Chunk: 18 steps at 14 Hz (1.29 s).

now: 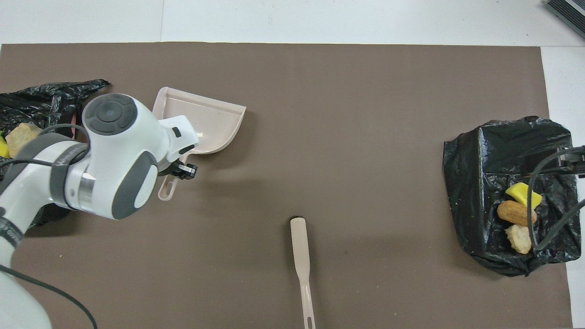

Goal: Sweep and dump trash in bin
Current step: 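Bring the empty dustpan to the table center with the left gripper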

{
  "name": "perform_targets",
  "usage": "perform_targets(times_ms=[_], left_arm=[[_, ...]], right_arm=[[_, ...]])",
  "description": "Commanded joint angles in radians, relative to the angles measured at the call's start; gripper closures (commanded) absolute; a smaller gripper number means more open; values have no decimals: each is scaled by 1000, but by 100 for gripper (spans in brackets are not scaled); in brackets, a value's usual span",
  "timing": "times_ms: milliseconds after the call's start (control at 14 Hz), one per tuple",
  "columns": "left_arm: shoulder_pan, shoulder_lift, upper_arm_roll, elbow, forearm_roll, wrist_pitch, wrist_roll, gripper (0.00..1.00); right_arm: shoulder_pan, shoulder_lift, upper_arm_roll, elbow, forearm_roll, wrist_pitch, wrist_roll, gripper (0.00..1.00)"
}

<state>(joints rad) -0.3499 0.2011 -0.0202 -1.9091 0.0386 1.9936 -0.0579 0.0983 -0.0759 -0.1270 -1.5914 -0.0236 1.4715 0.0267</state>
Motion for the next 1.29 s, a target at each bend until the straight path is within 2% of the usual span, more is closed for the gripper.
perform_targets(times_ms=[0,143,286,358,501,572,716,1002,1216], left_arm=[[-108,105,23,137,-64,-9,-144,100],[-145,138,23,206,-91,-9,-230,100],[-175,210,25,335,-129,-38,-324,100],[-205,260,26,399,-123,-86,-348,100],[-262,412,36,551,-114,-122,-445,100],[-267,432,37,571,-105,-118,-457,100],[-276,431,37,572,-103,-127,-465,100],[-274,425,32,558,-100,-35,-527,100],[-282,420,28,542,-100,-42,-528,100]], right_arm=[[-15,-24,-6,5,40,-31,-42,0],[-11,-25,-5,1,39,-22,-45,0],[-9,-31,-5,-10,37,-22,-51,0],[-9,-33,-6,-10,37,-23,-51,0],[-12,-35,-6,-12,37,-30,-51,0],[-14,-35,-6,-12,37,-31,-51,0],[-14,-35,-5,-12,37,-33,-51,0],[-14,-33,-5,-10,37,-28,-51,0],[-14,-35,-3,-10,37,-31,-51,0]])
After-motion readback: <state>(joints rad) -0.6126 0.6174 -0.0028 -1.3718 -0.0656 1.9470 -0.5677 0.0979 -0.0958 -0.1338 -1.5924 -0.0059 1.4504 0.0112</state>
